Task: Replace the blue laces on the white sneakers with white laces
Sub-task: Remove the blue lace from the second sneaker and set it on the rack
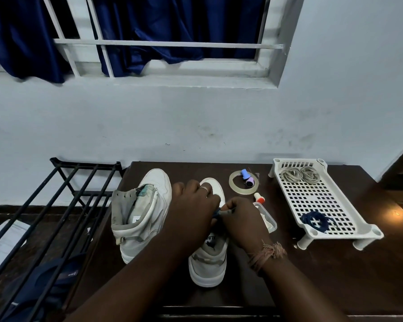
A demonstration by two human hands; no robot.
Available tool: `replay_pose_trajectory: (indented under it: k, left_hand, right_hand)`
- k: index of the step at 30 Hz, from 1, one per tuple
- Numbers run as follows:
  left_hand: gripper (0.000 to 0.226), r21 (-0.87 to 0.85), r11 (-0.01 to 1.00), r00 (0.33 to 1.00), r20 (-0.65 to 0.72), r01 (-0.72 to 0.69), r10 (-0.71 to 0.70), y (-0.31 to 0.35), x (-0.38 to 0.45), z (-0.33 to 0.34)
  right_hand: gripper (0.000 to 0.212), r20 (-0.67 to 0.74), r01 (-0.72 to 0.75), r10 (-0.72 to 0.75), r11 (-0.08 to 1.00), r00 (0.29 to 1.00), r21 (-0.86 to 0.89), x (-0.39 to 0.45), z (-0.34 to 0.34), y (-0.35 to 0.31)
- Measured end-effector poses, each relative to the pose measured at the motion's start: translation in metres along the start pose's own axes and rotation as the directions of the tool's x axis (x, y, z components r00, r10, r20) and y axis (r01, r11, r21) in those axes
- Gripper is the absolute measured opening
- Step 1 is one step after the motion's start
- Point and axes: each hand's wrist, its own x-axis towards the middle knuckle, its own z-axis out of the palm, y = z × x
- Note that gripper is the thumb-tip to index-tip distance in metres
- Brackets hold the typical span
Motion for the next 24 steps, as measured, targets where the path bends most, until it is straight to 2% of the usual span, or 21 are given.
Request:
replay_pose_trajectory:
  k: [4, 8, 10, 12, 14, 15, 17, 18, 19, 20, 22, 23, 24]
  left_hand:
    - [0.021, 0.039, 0.998, 0.998, 0.05, 0.039, -0.041, -0.002, -0.004, 0.009]
    - [0.025, -0.031, 0.989, 0.981, 0.129, 0.148, -0.143, -0.001, -0.004, 0.015]
    - [0.025, -0.144, 0.959, 0.963, 0.152, 0.245, -0.223, -0.001, -0.001, 0.016]
    - [0.015, -0.348, 0.874, 0.939, 0.182, 0.339, -0.292, -0.004, 0.003, 0.014]
    - [0.006, -0.577, 0.713, 0.915, 0.212, 0.4, -0.342, -0.004, 0.006, 0.006]
    - [0.005, -0.694, 0.571, 0.892, 0.261, 0.439, -0.369, -0.003, 0.008, 0.0]
    - [0.011, -0.87, 0.165, 0.836, 0.369, 0.464, -0.406, -0.002, 0.014, -0.013]
    - [0.011, -0.901, -0.042, 0.812, 0.408, 0.431, -0.417, -0.001, 0.016, -0.019]
    - [0.012, -0.902, -0.207, 0.795, 0.432, 0.379, -0.426, -0.002, 0.019, -0.023]
    - [0.013, -0.891, -0.32, 0.786, 0.44, 0.322, -0.434, -0.004, 0.022, -0.026]
    - [0.016, -0.87, -0.424, 0.763, 0.449, 0.254, -0.465, -0.007, 0.024, -0.028]
    - [0.017, -0.874, -0.412, 0.747, 0.45, 0.256, -0.49, -0.009, 0.024, -0.028]
    - [0.017, -0.894, -0.353, 0.733, 0.433, 0.276, -0.524, -0.012, 0.024, -0.027]
  right_hand:
    - [0.004, -0.002, 0.001, -0.001, 1.0, 1.0, 0.01, -0.001, 0.001, -0.001]
    - [0.004, -0.006, 0.007, -0.007, 1.0, 1.0, 0.008, -0.001, 0.001, 0.0]
    - [0.004, -0.009, 0.012, -0.012, 1.0, 1.0, 0.008, -0.001, 0.001, 0.001]
    - [0.005, -0.007, 0.012, -0.012, 1.0, 1.0, 0.005, -0.001, 0.0, 0.001]
    - [0.005, -0.005, 0.0, 0.0, 1.0, 1.0, 0.003, 0.0, -0.001, 0.0]
    - [0.005, -0.009, -0.004, 0.004, 1.0, 1.0, 0.007, 0.0, -0.002, 0.0]
    - [0.005, -0.015, -0.005, 0.005, 1.0, 1.0, 0.011, 0.001, -0.002, 0.0]
    - [0.004, -0.01, -0.005, 0.005, 1.0, 1.0, 0.015, 0.0, -0.003, 0.001]
    - [0.004, -0.004, -0.007, 0.007, 1.0, 1.0, 0.019, 0.0, -0.002, 0.001]
    - [0.004, 0.0, -0.012, 0.012, 1.0, 1.0, 0.024, 0.0, -0.002, 0.001]
    - [0.005, -0.01, -0.026, 0.026, 0.999, 1.0, 0.03, 0.001, -0.001, 0.001]
    - [0.006, -0.018, -0.031, 0.031, 0.999, 0.999, 0.032, 0.001, 0.0, 0.0]
    - [0.006, -0.02, -0.032, 0.033, 0.999, 0.999, 0.034, 0.0, 0.001, 0.0]
